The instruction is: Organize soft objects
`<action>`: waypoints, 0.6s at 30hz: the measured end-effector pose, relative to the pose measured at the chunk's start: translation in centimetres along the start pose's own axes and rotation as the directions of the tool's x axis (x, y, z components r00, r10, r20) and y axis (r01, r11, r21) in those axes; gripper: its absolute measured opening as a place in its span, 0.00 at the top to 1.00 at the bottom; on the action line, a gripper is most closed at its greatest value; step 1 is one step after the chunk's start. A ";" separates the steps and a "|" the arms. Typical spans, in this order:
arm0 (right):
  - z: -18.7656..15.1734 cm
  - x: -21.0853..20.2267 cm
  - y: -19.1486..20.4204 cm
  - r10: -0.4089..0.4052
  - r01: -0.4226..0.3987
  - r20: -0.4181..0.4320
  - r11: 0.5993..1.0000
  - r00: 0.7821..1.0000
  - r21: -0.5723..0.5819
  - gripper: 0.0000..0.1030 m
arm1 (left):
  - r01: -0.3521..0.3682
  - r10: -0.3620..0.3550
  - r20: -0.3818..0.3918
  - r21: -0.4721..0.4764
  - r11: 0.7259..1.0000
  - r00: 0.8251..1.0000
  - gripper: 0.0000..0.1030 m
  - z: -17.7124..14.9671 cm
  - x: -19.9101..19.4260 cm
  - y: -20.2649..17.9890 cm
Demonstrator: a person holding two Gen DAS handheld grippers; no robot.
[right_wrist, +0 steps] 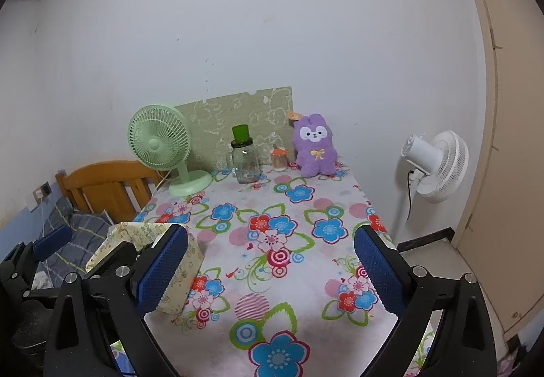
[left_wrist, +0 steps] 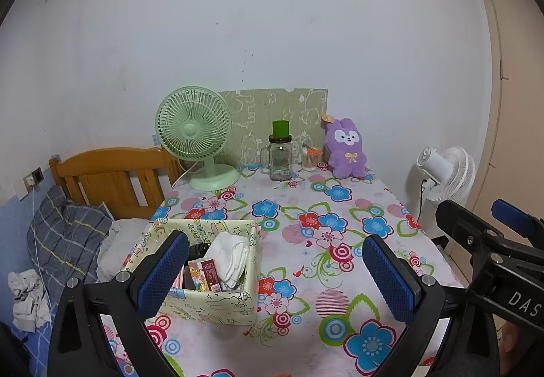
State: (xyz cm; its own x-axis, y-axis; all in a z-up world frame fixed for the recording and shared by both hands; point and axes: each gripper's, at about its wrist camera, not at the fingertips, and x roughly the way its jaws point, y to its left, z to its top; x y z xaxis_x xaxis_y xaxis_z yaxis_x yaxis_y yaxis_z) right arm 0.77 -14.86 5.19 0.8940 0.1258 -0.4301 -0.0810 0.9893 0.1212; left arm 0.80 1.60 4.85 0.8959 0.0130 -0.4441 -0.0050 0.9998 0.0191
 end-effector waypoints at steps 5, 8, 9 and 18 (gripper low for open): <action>0.0 -0.1 0.0 -0.003 0.003 0.002 1.000 1.000 0.001 0.03 | -0.006 0.006 0.005 -0.009 1.000 1.000 0.00 -0.2 -0.2 0.2; 0.0 -0.2 0.1 -0.001 0.001 0.004 1.000 1.000 -0.003 0.03 | -0.010 0.010 0.006 -0.015 1.000 1.000 0.00 -0.2 -0.2 0.3; 0.0 -0.2 0.1 0.000 0.000 0.005 1.000 1.000 -0.003 0.03 | -0.013 0.013 0.007 -0.018 1.000 1.000 0.00 -0.2 -0.2 0.3; 0.0 -0.4 0.1 0.004 -0.004 0.007 1.000 1.000 -0.006 0.03 | -0.037 0.037 0.012 -0.044 0.998 0.999 0.00 -0.3 -0.4 1.0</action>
State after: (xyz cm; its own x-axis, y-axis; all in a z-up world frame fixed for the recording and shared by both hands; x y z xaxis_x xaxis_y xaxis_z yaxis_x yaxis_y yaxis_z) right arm 0.46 -14.76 5.39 0.8966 0.1293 -0.4235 -0.0874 0.9893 0.1170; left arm 0.28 2.61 4.78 0.9003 0.0499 -0.4324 -0.0573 0.9983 -0.0041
